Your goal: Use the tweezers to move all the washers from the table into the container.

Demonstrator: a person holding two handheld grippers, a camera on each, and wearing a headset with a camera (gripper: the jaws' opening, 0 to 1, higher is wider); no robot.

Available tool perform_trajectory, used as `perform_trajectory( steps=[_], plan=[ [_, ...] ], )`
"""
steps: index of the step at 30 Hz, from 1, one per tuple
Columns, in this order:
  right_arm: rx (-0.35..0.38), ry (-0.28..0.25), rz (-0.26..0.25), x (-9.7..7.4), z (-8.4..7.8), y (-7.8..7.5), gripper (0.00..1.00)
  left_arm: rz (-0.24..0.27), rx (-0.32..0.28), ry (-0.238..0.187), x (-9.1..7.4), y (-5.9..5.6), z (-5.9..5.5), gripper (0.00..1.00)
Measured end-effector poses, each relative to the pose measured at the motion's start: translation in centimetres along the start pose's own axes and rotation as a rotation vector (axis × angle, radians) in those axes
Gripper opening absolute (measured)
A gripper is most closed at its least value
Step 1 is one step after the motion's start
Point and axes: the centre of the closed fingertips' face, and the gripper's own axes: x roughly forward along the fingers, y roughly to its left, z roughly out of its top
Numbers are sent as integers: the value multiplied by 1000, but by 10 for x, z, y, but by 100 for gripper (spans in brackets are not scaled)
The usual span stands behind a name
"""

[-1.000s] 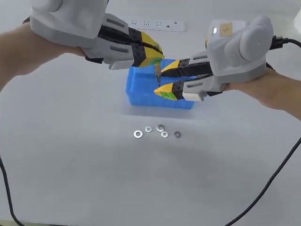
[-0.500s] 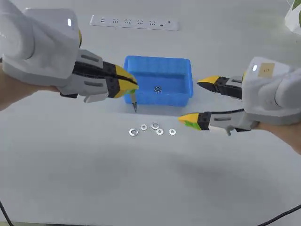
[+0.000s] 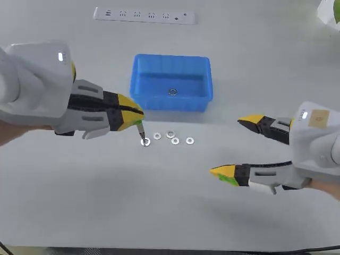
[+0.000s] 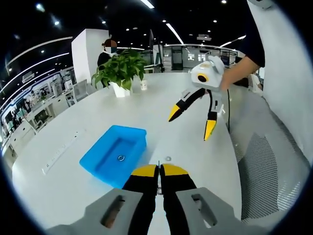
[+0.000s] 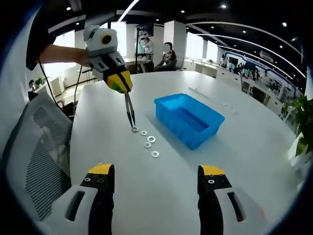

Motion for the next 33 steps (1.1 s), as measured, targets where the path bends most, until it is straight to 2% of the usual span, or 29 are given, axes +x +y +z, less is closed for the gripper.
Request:
perform_trajectory(
  steps=[6, 9, 14, 19, 23, 29, 33],
  plan=[
    [28, -19, -11, -3, 3, -5, 69, -4, 0, 7, 0, -4, -4, 6],
    [3, -13, -36, -4, 4, -8, 66, 0, 0, 4, 0, -3, -4, 6],
    [27, -29, -26, -5, 7, -5, 65, 3, -1, -9, 1, -3, -1, 6],
    [42, -36, -26, -6, 7, -4, 63, 2, 7, 9, 4, -3, -6, 6],
    [50, -31, -28, -6, 5, -4, 63, 3, 2, 4, 5, -3, -8, 6],
    [63, -34, 4, -2, 6, 0, 67, -1, -6, -7, 6, -5, -8, 6],
    [64, -56, 37, 4, 17, 8, 68, -8, 2, -2, 8, -6, -7, 6]
  ],
)
